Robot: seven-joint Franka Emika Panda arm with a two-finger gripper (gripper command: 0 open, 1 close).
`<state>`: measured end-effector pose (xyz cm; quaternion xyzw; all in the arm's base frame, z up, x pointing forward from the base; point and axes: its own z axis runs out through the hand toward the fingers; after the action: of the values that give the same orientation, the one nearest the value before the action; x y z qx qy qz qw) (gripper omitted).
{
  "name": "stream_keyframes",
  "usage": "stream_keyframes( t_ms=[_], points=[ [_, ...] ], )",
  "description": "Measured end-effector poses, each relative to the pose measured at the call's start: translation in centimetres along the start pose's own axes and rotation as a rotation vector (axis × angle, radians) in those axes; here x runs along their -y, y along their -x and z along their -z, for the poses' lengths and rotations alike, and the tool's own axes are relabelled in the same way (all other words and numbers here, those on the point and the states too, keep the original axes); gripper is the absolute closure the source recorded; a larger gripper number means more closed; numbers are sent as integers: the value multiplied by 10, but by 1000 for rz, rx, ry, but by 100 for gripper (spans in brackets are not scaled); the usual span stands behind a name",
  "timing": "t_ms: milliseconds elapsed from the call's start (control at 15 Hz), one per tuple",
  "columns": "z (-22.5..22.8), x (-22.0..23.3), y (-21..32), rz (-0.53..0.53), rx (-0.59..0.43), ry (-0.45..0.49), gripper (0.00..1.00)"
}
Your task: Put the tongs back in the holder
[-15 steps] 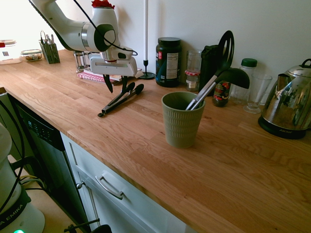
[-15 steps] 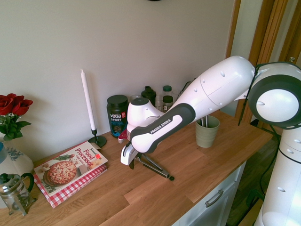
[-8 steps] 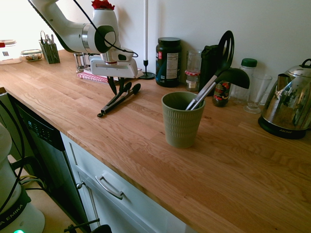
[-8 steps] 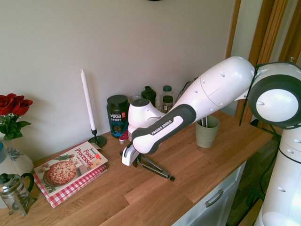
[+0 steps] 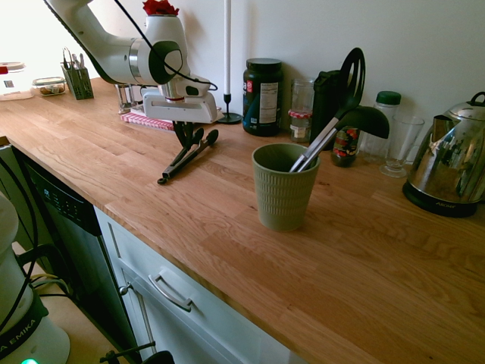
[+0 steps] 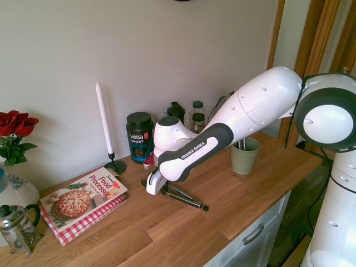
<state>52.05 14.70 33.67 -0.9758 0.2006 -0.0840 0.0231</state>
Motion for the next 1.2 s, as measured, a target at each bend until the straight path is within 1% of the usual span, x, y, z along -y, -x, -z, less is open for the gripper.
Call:
stream_keyframes(
  t_ms=[133, 267, 467, 667, 1000, 1200],
  points=[
    [5, -3, -4, -14, -11, -4, 100],
    [29, -12, -16, -46, -47, -24, 100],
    [92, -34, -39, -115, -99, -60, 100],
    [154, -69, -50, -171, -144, -90, 100],
    [231, -111, -37, -228, -185, -97, 100],
    [280, -129, -30, -245, -245, -117, 100]
  ],
)
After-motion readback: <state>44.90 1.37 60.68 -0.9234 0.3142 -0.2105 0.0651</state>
